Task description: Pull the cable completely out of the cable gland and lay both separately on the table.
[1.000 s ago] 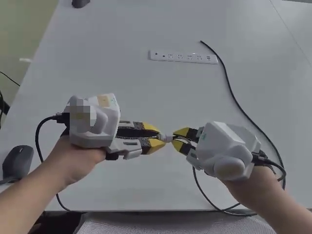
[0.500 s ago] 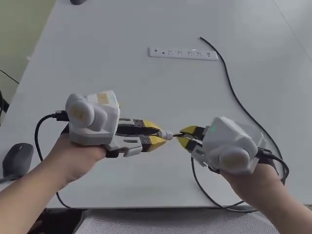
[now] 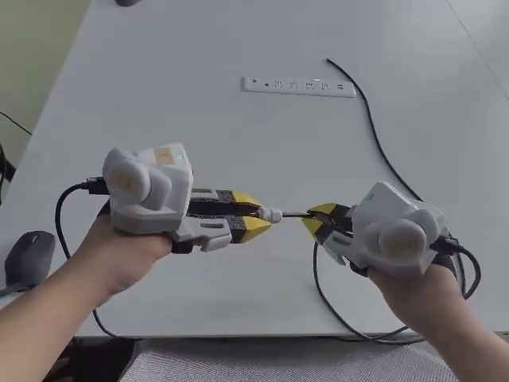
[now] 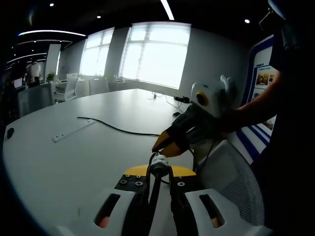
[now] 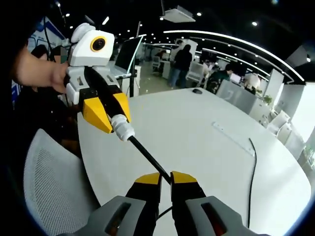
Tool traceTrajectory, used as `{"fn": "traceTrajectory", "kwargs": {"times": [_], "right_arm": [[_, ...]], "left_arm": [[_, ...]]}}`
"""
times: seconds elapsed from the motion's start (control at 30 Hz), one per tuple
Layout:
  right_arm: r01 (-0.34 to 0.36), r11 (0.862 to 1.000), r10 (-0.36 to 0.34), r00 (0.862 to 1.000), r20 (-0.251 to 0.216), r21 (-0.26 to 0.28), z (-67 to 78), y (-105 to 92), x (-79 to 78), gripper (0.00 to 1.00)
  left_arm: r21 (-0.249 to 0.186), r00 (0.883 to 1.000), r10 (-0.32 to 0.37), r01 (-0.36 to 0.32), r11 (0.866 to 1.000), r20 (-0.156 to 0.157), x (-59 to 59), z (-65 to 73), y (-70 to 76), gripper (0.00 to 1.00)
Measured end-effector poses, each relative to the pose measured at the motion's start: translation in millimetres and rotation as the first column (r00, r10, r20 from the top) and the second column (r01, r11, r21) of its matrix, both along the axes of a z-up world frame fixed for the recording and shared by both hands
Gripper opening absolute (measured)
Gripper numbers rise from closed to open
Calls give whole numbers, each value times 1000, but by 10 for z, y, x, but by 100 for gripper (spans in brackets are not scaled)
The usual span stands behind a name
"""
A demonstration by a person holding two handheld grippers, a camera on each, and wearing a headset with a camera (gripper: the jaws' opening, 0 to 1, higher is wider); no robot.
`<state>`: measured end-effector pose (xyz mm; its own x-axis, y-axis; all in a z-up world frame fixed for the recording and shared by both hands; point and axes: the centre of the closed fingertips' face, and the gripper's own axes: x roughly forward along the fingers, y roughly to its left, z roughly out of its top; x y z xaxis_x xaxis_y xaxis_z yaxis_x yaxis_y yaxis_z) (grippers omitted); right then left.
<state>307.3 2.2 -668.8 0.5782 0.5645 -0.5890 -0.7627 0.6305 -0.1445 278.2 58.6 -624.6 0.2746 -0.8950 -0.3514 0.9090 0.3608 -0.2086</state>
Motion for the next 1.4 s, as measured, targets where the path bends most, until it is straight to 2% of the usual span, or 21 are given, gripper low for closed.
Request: {"fn": "traceTrajectory", "kwargs": {"times": [0.33,0.47,0.83,0.97,1.1,1.27,1.4], "right_arm": [[91,993,-89,995,-42,69,-63,-182,66,2],[109,992,-107,994,-37,66,-94,-252,82,2],[198,974,-193,980,-58,106,-141,-457,150,2],[232,964,-225,972,-70,131,-156,-507,176,3],[239,963,-233,970,-62,121,-167,-534,174,3],[195,979,-195,981,-9,55,-175,-533,149,2],[196,979,-195,981,-8,60,-165,-540,158,3]], "left_arm": [[-7,1000,10,-10,1000,3,-1,22,-5,15],[-6,1000,11,-11,1000,2,-2,19,-4,15],[-15,1000,12,-12,1000,-1,12,23,-6,15],[-17,1000,11,-11,1000,-3,6,26,-14,15],[-17,1000,10,-10,1000,-7,-11,14,-15,15],[-14,1000,6,-7,1000,-10,-32,6,-20,15],[-15,1000,3,-3,1000,-5,-34,19,-21,15]]}}
